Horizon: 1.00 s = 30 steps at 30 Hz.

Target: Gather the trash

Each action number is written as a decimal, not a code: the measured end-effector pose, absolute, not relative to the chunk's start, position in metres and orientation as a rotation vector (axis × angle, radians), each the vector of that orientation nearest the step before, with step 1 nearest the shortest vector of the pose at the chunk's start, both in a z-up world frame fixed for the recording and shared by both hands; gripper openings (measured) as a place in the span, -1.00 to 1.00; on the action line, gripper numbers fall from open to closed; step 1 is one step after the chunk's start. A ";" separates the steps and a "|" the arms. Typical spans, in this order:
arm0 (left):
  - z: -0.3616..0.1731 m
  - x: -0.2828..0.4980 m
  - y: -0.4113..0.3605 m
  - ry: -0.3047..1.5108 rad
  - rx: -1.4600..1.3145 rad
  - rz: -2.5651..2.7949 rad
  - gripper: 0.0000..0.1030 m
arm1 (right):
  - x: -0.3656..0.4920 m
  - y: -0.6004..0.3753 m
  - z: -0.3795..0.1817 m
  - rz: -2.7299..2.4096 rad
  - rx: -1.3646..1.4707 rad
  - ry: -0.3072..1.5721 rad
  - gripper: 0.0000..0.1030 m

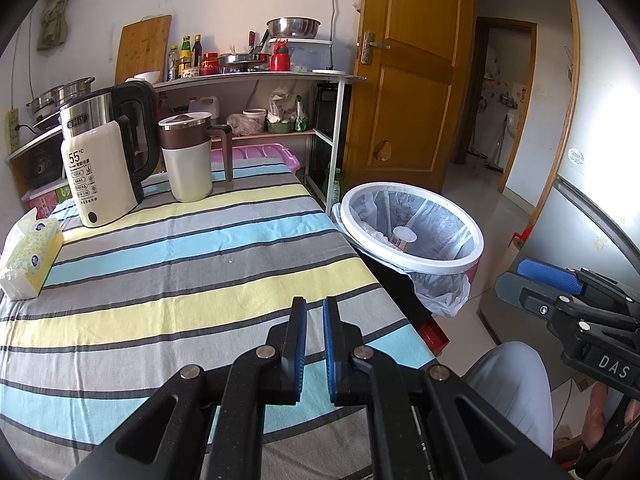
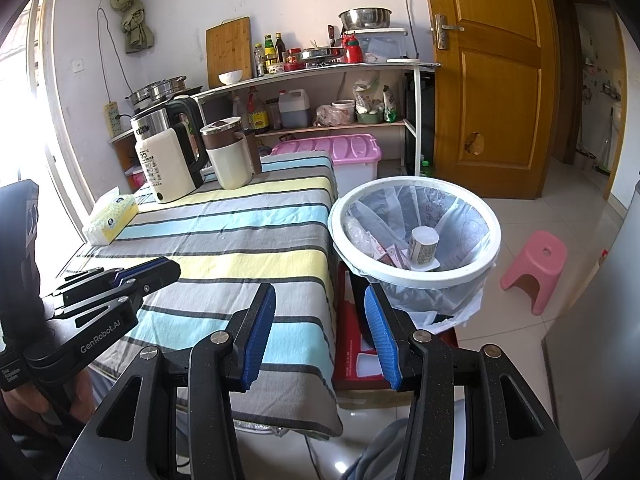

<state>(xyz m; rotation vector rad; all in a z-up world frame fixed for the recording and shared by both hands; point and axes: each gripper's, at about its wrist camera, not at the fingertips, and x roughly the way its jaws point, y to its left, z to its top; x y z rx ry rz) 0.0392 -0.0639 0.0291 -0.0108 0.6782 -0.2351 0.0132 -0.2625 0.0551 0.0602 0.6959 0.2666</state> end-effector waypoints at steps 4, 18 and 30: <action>0.030 0.038 -0.066 0.674 -0.010 -0.233 -0.86 | 0.013 -0.263 0.055 0.267 0.060 0.696 -0.08; 0.032 0.037 -0.066 0.667 -0.008 -0.229 -0.86 | 0.013 -0.263 0.055 0.266 0.061 0.695 -0.08; 0.032 0.035 -0.066 0.669 -0.009 -0.225 -0.86 | 0.015 -0.263 0.055 0.266 0.060 0.693 -0.08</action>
